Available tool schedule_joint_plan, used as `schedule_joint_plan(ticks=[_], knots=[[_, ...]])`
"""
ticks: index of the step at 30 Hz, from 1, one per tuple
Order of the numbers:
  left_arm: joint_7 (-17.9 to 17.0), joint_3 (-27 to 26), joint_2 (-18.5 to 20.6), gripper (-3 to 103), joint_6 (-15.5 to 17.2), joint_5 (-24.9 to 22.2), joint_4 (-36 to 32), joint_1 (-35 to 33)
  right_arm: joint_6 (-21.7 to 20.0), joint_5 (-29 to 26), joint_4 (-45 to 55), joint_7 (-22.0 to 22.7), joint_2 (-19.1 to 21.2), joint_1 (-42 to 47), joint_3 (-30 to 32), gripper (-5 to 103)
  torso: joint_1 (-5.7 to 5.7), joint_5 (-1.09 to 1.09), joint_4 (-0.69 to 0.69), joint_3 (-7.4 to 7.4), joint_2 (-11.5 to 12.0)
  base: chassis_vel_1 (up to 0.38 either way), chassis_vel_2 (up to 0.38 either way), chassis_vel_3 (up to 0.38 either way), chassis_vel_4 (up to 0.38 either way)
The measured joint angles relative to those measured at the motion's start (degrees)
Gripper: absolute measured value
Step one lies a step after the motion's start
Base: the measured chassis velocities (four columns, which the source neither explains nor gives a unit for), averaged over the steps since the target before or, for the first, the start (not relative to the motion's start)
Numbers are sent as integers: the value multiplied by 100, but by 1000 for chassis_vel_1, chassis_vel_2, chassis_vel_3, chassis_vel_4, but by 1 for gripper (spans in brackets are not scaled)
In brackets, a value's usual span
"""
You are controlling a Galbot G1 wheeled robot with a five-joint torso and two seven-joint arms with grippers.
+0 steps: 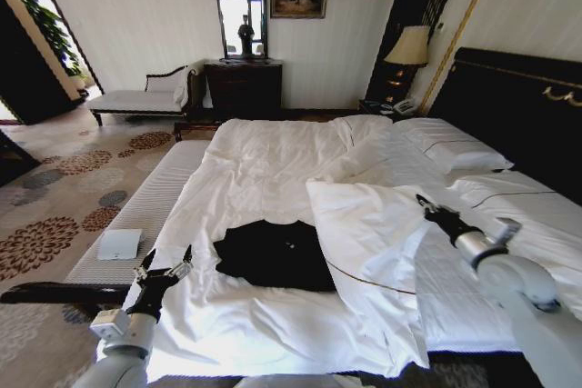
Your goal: Fold the clothes on the bed.
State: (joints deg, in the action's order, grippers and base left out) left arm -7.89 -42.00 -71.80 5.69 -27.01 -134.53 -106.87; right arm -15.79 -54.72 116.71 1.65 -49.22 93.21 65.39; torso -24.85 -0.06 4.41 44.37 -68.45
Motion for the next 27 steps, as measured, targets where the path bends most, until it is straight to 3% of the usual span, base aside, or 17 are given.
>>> schedule_joint_plan(ticks=[4,10,14,22,27], knots=[[-10,58,-38,100,3,63,-13,-45,118,82,281,30,-466,654,923,0,0,1,2,0,0,0,0,0,0],[-9,-34,-133,100,-16,80,-82,-144,132,63,309,150,-859,699,1278,0,0,3,-6,1,0,0,0,0,0],[-35,-49,-109,100,-14,62,-104,-98,152,0,148,302,-1466,828,1936,0,-1,2,0,1,0,0,0,0,0],[-41,-83,-204,100,-24,50,-63,-151,568,76,-803,308,-1882,1022,2745,0,-1,2,2,1,0,0,0,0,0],[-106,-61,-178,100,-4,45,-49,-79,971,537,-1598,260,-1988,953,3090,0,-1,3,-3,1,0,0,0,0,0]])
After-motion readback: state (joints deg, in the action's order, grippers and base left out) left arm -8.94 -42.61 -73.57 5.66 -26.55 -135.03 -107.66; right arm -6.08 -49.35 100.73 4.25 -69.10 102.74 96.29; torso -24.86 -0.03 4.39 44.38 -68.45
